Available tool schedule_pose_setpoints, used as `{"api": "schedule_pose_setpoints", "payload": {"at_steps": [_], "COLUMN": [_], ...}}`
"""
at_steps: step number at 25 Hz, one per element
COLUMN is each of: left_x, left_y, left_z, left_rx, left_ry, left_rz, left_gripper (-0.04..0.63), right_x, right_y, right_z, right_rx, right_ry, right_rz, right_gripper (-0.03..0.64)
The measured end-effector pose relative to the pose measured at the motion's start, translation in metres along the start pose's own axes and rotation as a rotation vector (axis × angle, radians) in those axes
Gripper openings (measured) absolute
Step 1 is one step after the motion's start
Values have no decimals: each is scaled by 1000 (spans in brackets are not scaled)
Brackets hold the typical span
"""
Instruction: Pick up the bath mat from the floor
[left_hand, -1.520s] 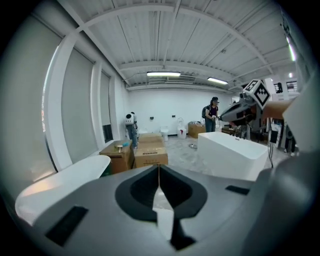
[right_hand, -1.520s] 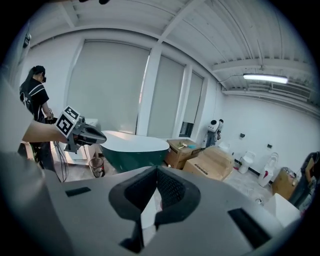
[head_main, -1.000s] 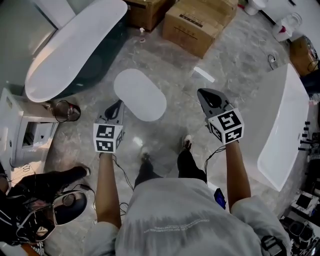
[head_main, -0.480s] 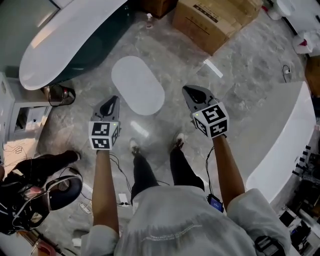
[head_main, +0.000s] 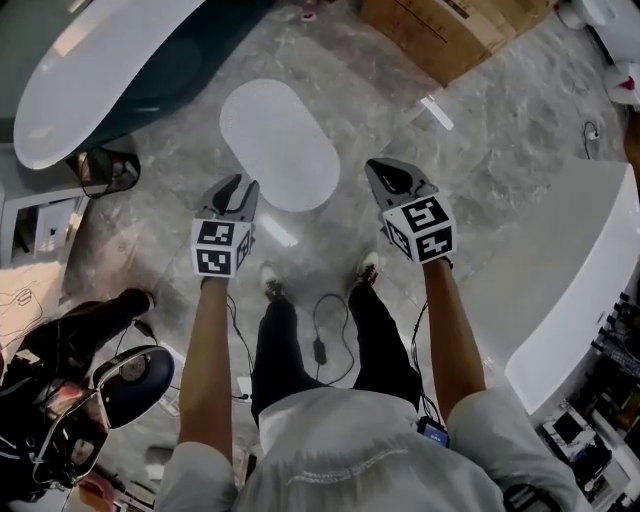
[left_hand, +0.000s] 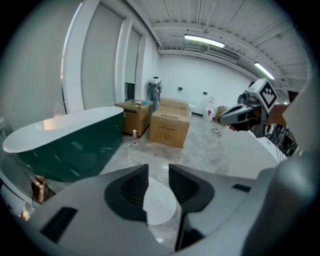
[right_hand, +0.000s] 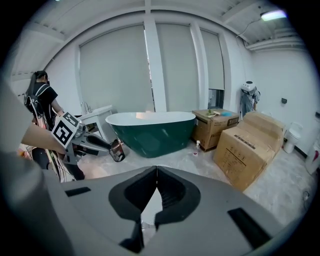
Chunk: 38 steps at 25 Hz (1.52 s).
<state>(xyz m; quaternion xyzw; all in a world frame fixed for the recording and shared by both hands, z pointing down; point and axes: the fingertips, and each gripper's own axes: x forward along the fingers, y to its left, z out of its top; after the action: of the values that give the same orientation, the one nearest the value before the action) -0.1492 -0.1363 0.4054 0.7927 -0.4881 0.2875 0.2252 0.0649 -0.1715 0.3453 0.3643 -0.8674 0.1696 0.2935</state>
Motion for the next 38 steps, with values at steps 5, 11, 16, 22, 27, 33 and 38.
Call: {"api": "schedule_pose_setpoints", "payload": {"at_steps": [5,11,16,22,27,33,38], "left_x": [55,130,186,256,313,370,414], "left_y": [2,-10,-23,-38,-48,-68,-81], "left_z": [-73,-170,-242,-328,-390,-436,-478], "left_rx": [-29,-31,-26,2,17,97,191], "left_ry": [42,130,178,279,346,405,436], "left_rz": [-40,-102,-142,-203,-216,-273,-299], "left_gripper": [124,138,147,164,209,278,332], "right_x": [43,99,144,196,232,272,310], "right_y": [-1,0,7,-7,1,15,35], "right_z": [-62,-169,-245,-305,-323,-337,-366], "right_rx": [48,133,136,123,23,-55,-135], "right_ry": [14,64,99,106,43,57,121], "right_rz": [-28,-31,-5,-62,33,141,294], "right_gripper": [15,15,15,15,15,15,14]}}
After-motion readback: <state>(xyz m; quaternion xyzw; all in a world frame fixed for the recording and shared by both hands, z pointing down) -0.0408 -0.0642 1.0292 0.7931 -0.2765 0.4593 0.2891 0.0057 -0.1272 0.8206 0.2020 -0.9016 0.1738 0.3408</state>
